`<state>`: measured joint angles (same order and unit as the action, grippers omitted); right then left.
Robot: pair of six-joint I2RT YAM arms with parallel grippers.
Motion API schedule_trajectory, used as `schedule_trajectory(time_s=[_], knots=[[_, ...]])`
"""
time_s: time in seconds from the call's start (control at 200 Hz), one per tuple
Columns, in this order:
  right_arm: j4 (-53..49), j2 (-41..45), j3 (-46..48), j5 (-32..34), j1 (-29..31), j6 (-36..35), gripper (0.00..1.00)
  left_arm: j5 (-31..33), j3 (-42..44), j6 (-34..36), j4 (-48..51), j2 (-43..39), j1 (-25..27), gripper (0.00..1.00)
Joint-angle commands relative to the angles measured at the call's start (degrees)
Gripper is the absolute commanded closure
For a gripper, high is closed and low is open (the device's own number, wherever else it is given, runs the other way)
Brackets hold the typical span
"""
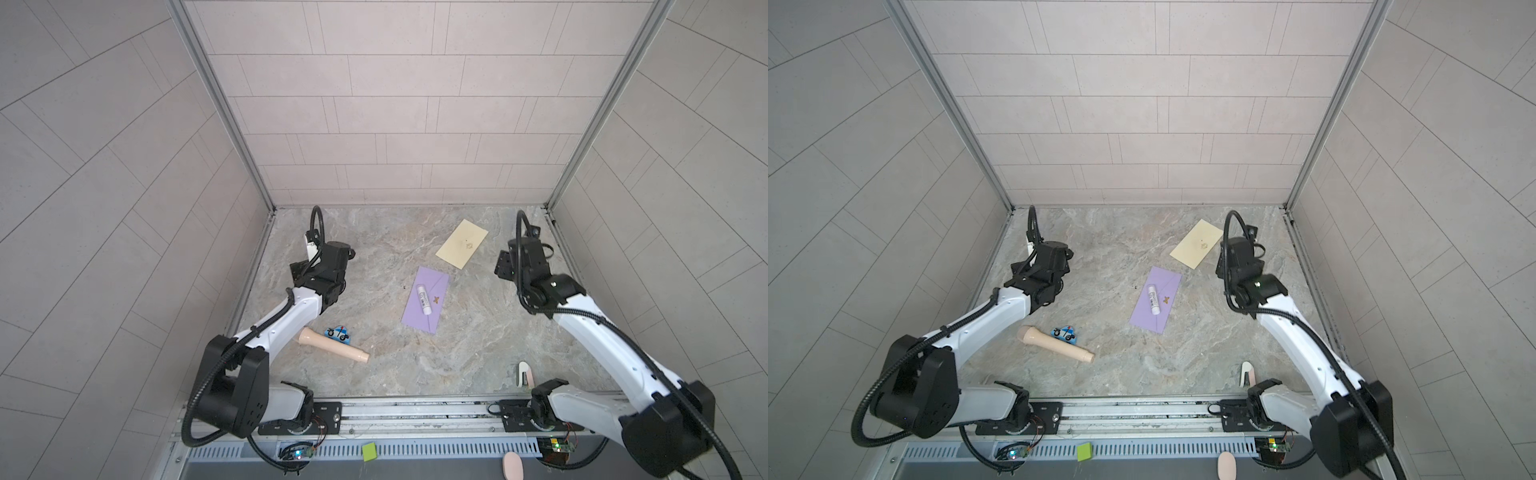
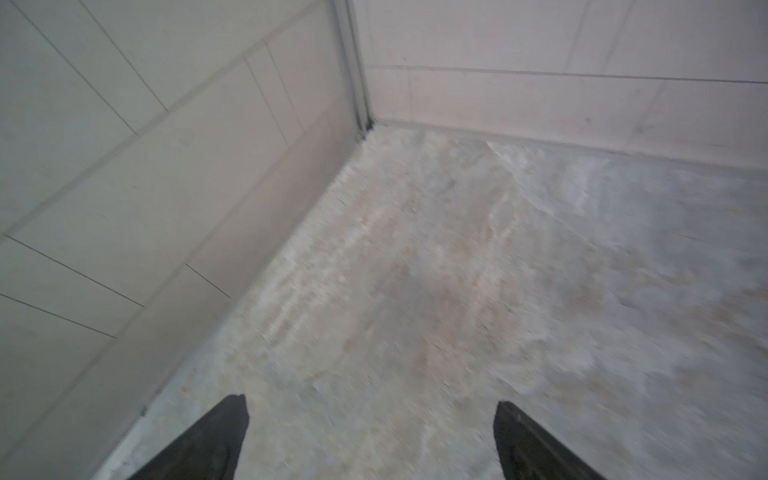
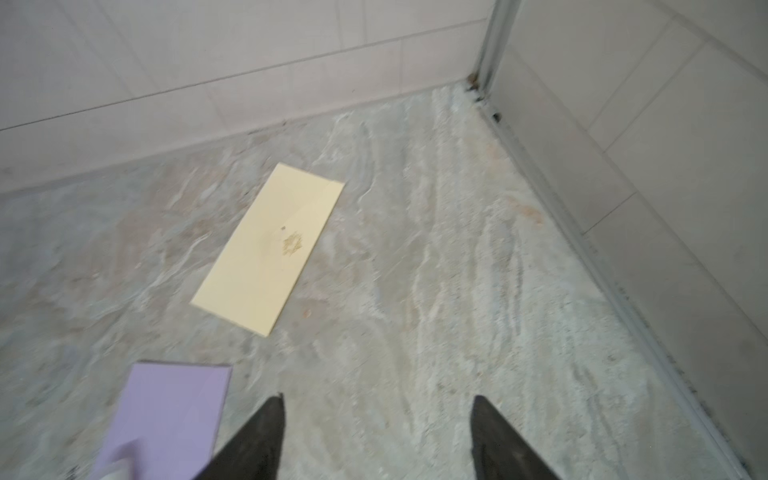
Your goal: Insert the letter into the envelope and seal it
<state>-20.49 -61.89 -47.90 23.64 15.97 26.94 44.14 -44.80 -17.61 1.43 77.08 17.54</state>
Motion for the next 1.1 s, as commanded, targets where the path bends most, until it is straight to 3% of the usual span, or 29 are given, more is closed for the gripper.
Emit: schedule_trajectory(time_s=[0.0, 0.135, 0.285, 0.345, 0.43, 0.53, 0.59, 0.68, 0.746, 0.816, 1.096], knots=[[20.2, 1.8, 11.3, 11.0, -0.5, -13.6, 0.01, 8.9, 6.3, 13.4, -18.1, 1.2, -0.7, 0.0], [22.2, -3.0, 14.3, 14.2, -3.4, -10.4, 0.01, 6.5, 7.7, 13.7, -22.0, 6.3, -1.8, 0.0], [40.2, -9.8, 20.8, 17.7, -3.5, -12.7, 0.0, 0.3, 8.7, 11.4, -25.9, 11.4, -3.5, 0.01], [47.7, -13.3, 23.1, 20.5, -3.5, -14.9, 0.0, -2.8, 8.0, 13.6, -25.5, 12.3, -4.0, 0.04], [48.8, -15.4, 21.9, 22.0, -4.0, -14.4, 0.0, -7.0, 10.2, 18.3, -32.7, 12.5, -4.5, 0.04], [55.5, -18.5, 22.2, 17.3, -4.6, -19.7, 0.0, -15.0, 15.7, 18.9, -44.7, 13.3, -8.2, 0.04], [62.7, -22.9, 23.3, 12.5, -5.6, -23.0, 0.0, -18.2, 16.4, 15.0, -42.1, 11.5, -11.0, 0.04], [53.7, -23.5, 18.7, 4.1, -8.5, -21.6, 0.0, -24.3, 20.8, 13.4, -48.9, 11.5, -13.5, 0.04], [54.8, -23.1, 19.7, -3.1, -11.4, -21.0, 0.0, -24.9, 23.3, 14.3, -57.4, 14.3, -13.7, 0.04], [62.9, -24.8, 23.5, -11.3, -13.2, -23.3, 0.0, -24.4, 22.7, 13.9, -55.4, 14.0, -13.8, 0.02], [61.5, -24.8, 22.9, -9.8, -12.2, -23.5, 0.0, -24.2, 22.3, 14.4, -55.5, 14.6, -13.8, 0.0]])
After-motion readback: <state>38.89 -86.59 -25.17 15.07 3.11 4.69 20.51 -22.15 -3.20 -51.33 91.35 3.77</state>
